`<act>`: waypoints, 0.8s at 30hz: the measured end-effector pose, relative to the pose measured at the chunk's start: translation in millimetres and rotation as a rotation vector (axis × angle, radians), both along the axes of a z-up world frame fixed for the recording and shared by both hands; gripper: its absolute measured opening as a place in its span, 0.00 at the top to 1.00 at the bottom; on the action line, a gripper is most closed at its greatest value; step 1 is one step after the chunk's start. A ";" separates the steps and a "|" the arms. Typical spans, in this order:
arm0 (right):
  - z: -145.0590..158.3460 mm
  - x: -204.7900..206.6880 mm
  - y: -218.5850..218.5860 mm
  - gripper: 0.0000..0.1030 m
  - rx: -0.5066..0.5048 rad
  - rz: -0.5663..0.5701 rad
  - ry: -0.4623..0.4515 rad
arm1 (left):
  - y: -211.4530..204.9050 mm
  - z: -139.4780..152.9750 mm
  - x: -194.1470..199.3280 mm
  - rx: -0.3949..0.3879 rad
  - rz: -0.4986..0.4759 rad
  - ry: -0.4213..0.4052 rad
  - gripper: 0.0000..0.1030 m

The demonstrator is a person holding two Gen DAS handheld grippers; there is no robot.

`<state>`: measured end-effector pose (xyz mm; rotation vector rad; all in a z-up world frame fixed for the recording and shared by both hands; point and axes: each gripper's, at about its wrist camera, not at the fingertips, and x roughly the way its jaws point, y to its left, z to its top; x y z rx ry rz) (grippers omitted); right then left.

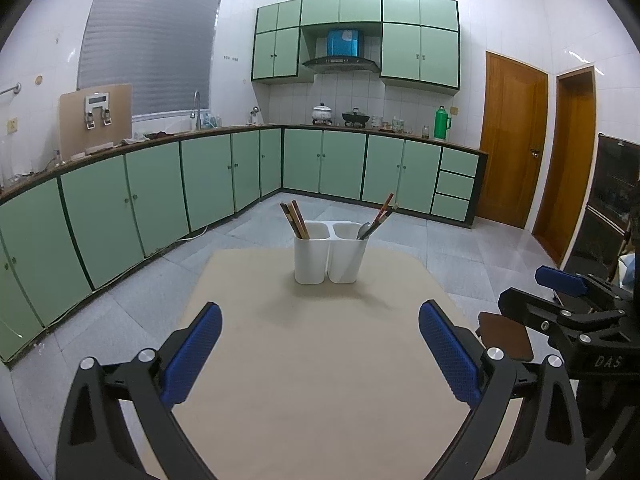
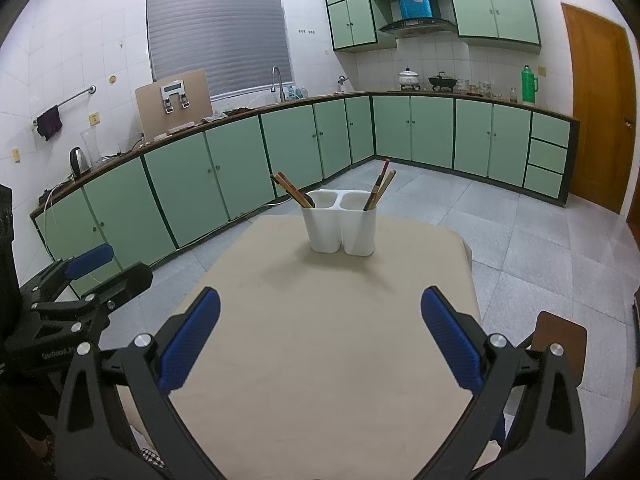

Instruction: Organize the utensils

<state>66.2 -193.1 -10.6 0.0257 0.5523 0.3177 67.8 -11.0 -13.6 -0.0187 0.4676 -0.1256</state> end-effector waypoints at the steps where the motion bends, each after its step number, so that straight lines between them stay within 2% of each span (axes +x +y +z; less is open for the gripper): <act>1: -0.1 0.1 -0.1 0.05 0.001 0.000 0.001 | -0.1 -0.1 -0.5 0.001 0.000 0.000 0.06; 24: 1.2 -0.1 1.3 0.05 0.005 0.000 0.008 | 2.1 -0.4 -1.9 0.007 0.011 0.006 0.06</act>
